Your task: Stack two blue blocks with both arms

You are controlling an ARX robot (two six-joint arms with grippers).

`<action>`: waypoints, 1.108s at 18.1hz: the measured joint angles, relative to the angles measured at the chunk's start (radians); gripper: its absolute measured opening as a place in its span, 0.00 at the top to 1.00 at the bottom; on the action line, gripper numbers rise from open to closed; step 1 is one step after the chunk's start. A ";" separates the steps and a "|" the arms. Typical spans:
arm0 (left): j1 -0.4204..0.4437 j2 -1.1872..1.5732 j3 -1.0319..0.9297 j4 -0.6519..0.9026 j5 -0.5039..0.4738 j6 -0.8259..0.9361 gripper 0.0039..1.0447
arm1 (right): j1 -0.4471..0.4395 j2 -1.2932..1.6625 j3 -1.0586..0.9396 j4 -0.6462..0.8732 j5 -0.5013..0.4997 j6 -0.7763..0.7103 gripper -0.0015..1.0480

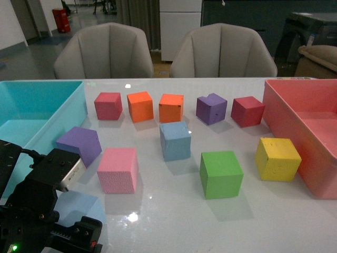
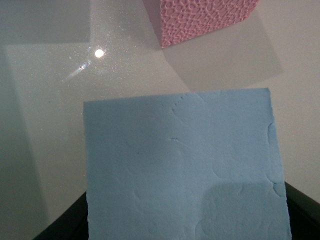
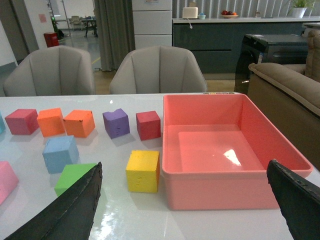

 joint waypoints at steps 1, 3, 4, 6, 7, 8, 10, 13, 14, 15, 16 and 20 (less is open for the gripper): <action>-0.003 -0.001 0.000 -0.006 -0.009 0.000 0.35 | 0.000 0.000 0.000 0.000 0.000 0.000 0.06; -0.019 -0.033 0.000 -0.050 -0.024 0.000 0.48 | 0.000 0.000 0.000 0.000 0.000 0.000 0.06; -0.032 -0.071 0.000 -0.080 -0.028 0.001 0.50 | 0.000 0.000 0.000 0.000 0.000 0.000 0.06; -0.070 -0.153 0.046 -0.148 -0.032 0.001 0.53 | 0.000 0.000 0.000 0.000 0.000 0.000 0.06; -0.092 -0.175 0.093 -0.178 -0.042 0.001 0.53 | 0.000 0.000 0.000 0.000 0.000 0.000 0.06; -0.116 -0.180 0.151 -0.210 -0.046 0.000 0.54 | 0.000 0.000 0.000 0.000 0.000 0.000 0.06; -0.168 -0.148 0.279 -0.270 -0.065 0.001 0.54 | 0.000 0.000 0.000 0.000 0.000 0.000 0.06; -0.201 -0.051 0.440 -0.325 -0.071 0.001 0.54 | 0.000 0.000 0.000 0.000 0.000 0.000 0.06; -0.211 -0.014 0.493 -0.341 -0.071 0.001 0.54 | 0.000 0.000 0.000 0.000 0.000 0.000 0.06; -0.218 0.040 0.572 -0.373 -0.068 0.000 0.54 | 0.000 0.000 0.000 0.000 0.000 0.000 0.06; -0.223 0.097 0.661 -0.413 -0.076 -0.002 0.54 | 0.000 0.000 0.000 0.000 0.000 0.000 0.06; -0.230 0.278 0.935 -0.524 -0.138 -0.058 0.54 | 0.000 0.000 0.000 0.000 0.000 0.000 0.06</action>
